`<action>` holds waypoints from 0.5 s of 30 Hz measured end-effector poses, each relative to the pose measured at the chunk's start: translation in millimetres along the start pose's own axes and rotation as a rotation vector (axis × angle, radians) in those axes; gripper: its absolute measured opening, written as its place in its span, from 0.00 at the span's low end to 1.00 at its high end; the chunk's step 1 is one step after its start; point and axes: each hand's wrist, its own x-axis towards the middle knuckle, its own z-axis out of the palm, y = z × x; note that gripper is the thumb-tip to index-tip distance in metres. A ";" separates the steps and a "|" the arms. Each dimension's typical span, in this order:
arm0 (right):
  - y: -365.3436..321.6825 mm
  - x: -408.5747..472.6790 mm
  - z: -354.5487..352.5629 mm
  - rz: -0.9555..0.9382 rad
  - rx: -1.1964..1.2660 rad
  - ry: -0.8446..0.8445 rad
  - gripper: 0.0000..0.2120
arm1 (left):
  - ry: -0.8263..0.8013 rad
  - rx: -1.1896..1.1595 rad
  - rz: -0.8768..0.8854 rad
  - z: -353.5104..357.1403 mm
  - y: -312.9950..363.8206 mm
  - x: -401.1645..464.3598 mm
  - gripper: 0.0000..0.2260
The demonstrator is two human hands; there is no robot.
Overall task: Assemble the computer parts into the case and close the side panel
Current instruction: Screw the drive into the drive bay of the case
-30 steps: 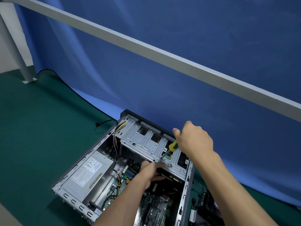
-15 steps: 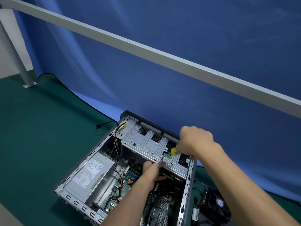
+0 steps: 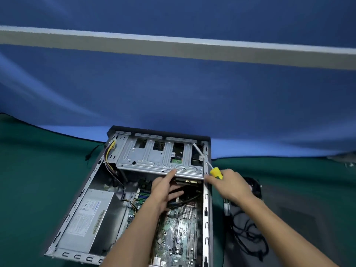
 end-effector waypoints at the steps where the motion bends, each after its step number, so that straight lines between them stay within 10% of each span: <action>1: 10.1 0.6 7.3 0.025 0.134 0.038 0.24 | -0.047 0.034 0.006 -1.6 0.0 -1.4 0.35; 7: 50.6 4.8 49.1 0.222 0.733 0.112 0.11 | -0.082 0.103 0.054 -1.9 5.5 1.1 0.30; 15: 65.4 19.6 104.8 0.451 0.820 0.104 0.10 | -0.067 0.160 0.081 0.7 4.7 -2.3 0.22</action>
